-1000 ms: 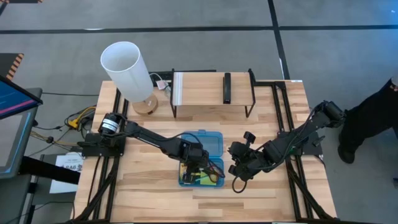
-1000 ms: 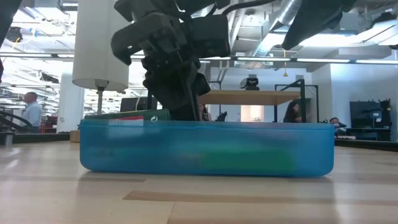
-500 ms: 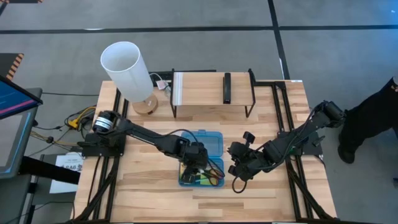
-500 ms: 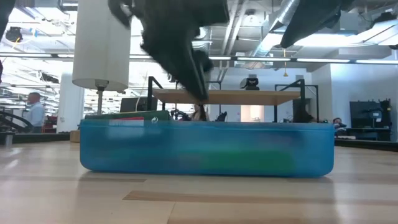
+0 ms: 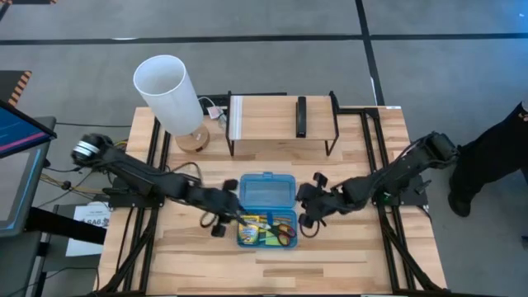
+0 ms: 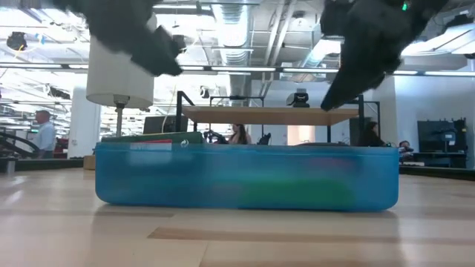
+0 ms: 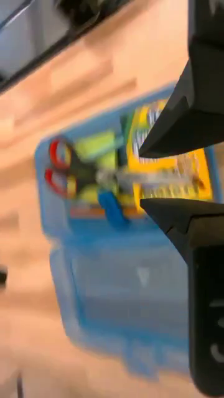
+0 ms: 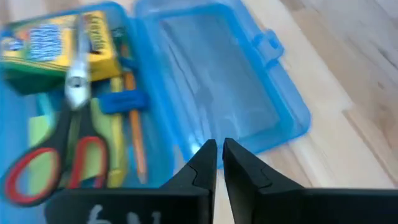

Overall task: Pack school essentials
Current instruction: Close the blue supply box

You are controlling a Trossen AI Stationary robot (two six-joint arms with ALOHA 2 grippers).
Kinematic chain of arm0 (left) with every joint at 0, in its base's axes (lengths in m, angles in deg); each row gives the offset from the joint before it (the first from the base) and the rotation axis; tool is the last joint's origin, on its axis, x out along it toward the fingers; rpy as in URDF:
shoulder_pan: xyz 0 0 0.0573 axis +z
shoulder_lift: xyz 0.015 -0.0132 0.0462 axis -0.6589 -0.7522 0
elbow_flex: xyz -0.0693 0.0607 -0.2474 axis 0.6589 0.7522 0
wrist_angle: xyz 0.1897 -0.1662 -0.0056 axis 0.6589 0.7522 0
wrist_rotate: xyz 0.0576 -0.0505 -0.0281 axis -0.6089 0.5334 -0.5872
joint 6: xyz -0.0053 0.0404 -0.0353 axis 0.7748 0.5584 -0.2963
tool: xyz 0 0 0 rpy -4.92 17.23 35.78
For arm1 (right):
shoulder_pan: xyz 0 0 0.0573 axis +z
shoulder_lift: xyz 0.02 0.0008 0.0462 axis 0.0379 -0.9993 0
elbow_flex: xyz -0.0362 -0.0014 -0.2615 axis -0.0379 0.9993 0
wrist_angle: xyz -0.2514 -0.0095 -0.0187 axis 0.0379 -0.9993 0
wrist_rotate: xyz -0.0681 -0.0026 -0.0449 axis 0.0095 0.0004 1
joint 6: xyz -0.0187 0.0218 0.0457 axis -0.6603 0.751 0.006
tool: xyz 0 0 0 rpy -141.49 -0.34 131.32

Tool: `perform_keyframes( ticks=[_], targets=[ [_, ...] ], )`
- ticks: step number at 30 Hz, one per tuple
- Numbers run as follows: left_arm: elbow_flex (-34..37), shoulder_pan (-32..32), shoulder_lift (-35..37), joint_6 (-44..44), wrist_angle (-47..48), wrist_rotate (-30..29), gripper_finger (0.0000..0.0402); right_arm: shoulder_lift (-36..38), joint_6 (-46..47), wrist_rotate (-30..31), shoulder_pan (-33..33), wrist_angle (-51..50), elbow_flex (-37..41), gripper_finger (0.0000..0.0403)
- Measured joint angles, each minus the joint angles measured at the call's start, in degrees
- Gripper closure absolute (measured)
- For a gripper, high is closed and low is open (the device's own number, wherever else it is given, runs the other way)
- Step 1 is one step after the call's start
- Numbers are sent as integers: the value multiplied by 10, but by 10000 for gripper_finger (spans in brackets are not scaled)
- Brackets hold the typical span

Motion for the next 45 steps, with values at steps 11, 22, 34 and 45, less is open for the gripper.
perform_keyframes(
  ticks=[11, 22, 34, 45],
  targets=[
    [259, 58, 108, -122, -196, -105, 395, 27, 24, -39, -70, 103, 117, 396],
    [287, 124, 29, -153, -282, -66, 401, 24, 69, -102, -126, 233, 228, 399],
    [250, 173, -115, -157, -339, -26, 401, 5, 67, -123, -159, 279, 240, 400],
    [239, 179, -131, -153, -353, -13, 401, -105, 50, -188, -192, 429, 237, 395]
  ],
)
